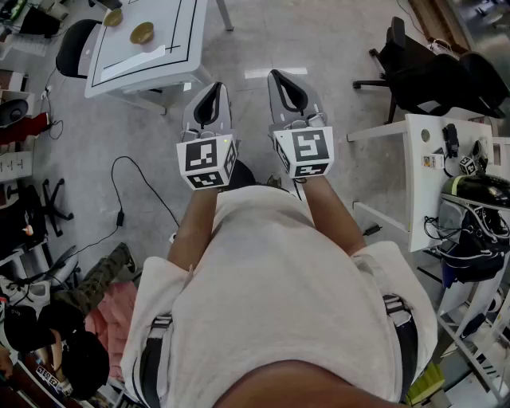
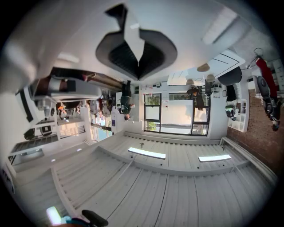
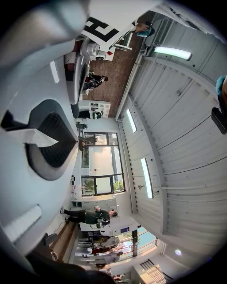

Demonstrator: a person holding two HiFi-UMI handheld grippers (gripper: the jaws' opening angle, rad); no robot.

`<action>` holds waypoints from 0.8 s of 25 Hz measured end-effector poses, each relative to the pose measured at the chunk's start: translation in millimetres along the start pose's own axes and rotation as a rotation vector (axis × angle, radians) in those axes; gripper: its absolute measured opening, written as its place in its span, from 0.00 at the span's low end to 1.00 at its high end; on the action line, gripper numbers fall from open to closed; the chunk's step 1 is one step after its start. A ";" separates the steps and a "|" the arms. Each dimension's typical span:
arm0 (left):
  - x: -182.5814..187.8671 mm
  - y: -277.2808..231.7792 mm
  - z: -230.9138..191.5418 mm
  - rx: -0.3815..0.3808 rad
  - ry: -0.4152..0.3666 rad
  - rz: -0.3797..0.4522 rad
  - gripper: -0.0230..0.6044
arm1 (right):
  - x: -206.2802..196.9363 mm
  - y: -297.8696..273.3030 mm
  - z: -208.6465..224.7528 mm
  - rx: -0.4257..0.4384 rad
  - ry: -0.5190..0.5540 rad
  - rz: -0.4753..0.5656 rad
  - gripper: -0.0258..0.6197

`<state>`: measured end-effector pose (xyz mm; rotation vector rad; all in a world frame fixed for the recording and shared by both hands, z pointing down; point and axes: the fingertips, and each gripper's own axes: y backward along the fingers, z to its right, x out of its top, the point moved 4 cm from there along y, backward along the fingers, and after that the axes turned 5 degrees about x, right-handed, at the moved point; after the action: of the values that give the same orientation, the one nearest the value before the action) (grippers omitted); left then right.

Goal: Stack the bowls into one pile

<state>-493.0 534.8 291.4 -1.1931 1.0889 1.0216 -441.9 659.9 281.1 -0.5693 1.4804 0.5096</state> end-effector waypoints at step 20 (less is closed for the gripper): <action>-18.1 -188.2 -53.8 0.049 0.070 -0.100 0.04 | -29.6 -153.1 78.8 0.103 0.045 -0.159 0.04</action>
<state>-317.2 462.2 341.0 -1.2388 1.0918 0.8777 -284.6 593.2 317.8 -0.6142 1.4804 0.2965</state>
